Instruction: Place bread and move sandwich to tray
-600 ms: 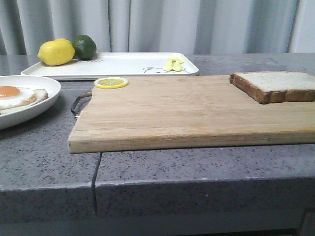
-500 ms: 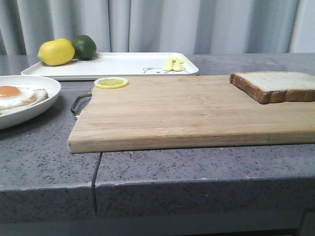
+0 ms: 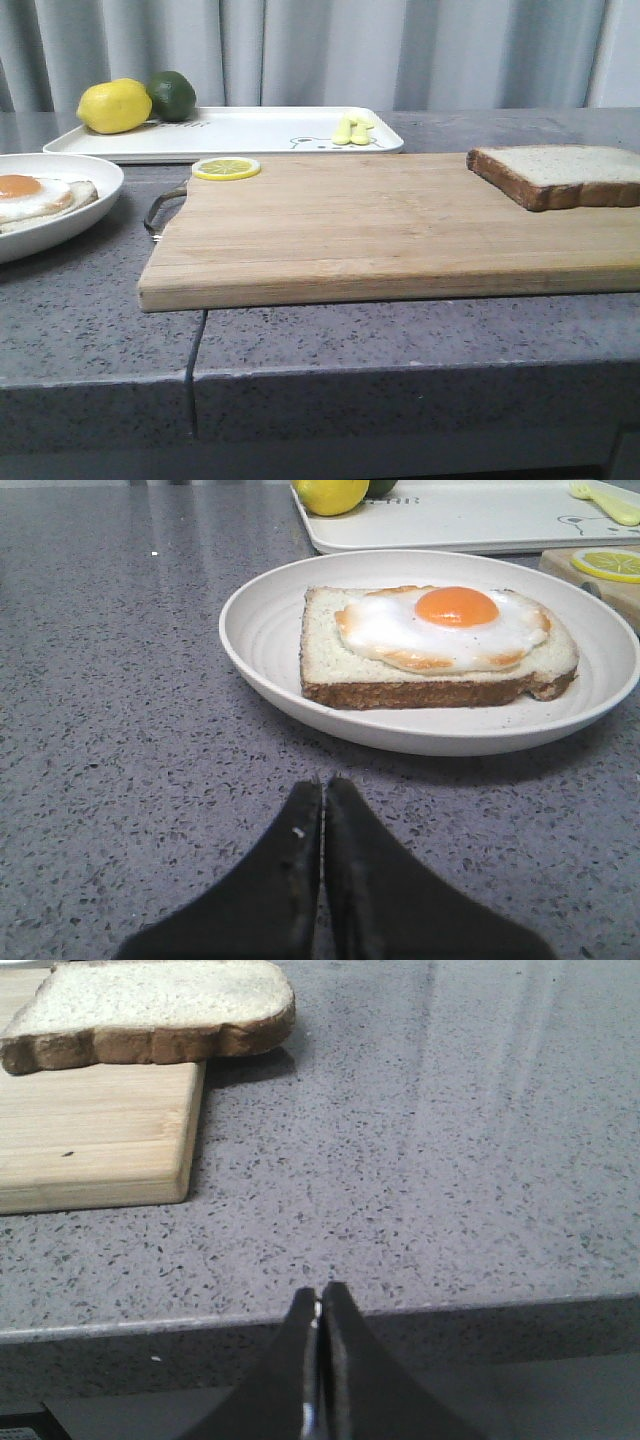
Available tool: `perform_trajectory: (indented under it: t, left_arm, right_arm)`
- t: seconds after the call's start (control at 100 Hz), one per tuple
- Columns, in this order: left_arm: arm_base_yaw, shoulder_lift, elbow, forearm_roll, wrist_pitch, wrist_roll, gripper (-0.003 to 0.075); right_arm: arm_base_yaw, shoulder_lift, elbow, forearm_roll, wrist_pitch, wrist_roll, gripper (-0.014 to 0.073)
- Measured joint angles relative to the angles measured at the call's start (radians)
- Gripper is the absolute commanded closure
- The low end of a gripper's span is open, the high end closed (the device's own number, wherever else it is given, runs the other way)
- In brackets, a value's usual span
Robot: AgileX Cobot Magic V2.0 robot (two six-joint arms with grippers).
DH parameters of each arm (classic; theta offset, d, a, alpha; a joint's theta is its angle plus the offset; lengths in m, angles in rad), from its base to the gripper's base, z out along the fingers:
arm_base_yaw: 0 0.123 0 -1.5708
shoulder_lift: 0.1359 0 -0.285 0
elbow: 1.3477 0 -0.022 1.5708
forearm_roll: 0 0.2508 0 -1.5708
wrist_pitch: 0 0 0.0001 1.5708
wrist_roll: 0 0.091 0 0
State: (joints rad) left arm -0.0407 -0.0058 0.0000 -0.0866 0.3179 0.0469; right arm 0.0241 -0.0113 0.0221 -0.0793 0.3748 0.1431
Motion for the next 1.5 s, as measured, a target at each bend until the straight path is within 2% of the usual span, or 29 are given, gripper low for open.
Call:
perform_trajectory:
  t: [0.22, 0.45, 0.76, 0.89, 0.98, 1.21, 1.35, 1.5]
  left_arm:
    - [0.0, 0.0, 0.0, 0.0, -0.009, 0.0, 0.074]
    - [0.0, 0.0, 0.0, 0.0, -0.131, 0.0, 0.074]
    - [0.0, 0.0, 0.0, 0.0, -0.29, 0.0, 0.074]
    - [0.0, 0.0, 0.0, 0.0, -0.411, 0.0, 0.074]
    - [0.0, 0.0, 0.0, 0.0, -0.448, 0.0, 0.074]
    - [0.0, 0.0, -0.014, -0.002, -0.419, 0.0, 0.074]
    - [0.0, 0.045, -0.087, -0.002, -0.326, 0.0, 0.074]
    - [0.0, 0.145, -0.16, -0.002, -0.298, 0.0, 0.074]
  right_arm:
    - [0.0, 0.0, 0.0, 0.0, 0.0, 0.0, 0.0655]
    - [0.0, 0.0, 0.0, 0.0, -0.008, 0.0, 0.0655]
    - [0.0, 0.0, 0.006, 0.0, -0.219, 0.0, 0.0655]
    - [0.0, 0.0, 0.006, 0.0, -0.271, 0.0, 0.0655]
    - [0.0, 0.0, 0.006, 0.0, -0.298, 0.0, 0.0655]
    - [0.0, 0.006, -0.016, 0.0, -0.285, 0.0, 0.0655]
    - [0.0, 0.099, -0.124, 0.0, -0.211, 0.0, 0.0655]
    - [0.0, 0.238, -0.251, 0.0, -0.172, 0.0, 0.0655]
